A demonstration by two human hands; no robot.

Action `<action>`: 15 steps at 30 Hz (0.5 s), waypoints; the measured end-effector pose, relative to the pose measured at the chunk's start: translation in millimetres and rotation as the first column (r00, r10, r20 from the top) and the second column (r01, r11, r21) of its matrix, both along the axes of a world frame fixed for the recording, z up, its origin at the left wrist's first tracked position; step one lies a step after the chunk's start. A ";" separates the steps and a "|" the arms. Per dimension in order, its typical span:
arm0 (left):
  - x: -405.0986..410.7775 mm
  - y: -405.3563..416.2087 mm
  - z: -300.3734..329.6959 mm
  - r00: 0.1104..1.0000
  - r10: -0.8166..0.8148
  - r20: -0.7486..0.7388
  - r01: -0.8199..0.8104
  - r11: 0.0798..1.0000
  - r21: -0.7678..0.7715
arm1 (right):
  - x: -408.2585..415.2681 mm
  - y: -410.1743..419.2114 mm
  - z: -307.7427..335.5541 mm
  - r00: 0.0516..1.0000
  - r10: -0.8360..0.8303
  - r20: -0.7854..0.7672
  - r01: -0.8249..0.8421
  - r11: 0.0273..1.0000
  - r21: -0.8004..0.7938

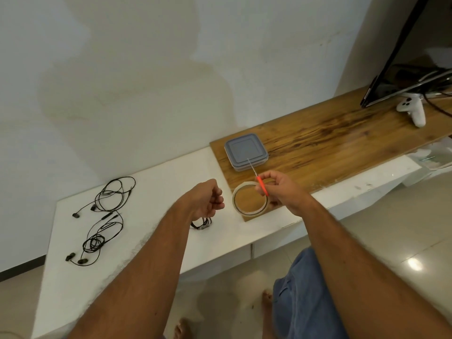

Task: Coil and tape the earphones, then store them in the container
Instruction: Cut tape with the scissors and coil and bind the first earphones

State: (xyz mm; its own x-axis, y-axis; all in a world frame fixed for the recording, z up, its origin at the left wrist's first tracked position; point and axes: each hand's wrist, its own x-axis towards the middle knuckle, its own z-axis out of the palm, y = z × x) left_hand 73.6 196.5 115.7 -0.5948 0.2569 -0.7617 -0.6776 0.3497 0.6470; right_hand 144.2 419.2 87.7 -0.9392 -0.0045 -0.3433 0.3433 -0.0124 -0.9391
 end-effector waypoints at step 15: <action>48.9 53.1 -86.6 0.813 0.422 0.402 -0.490 0.868 0.080 | -55.7 2.8 -54.5 0.969 0.210 0.129 -0.217 0.483 0.848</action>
State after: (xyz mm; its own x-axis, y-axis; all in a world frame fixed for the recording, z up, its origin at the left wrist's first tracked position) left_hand 122.4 249.6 29.1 -0.3695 0.1720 -0.9132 -0.9259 -0.1520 0.3460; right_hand 88.5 422.1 33.2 -0.9491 0.0928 -0.3009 0.2267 0.8645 -0.4486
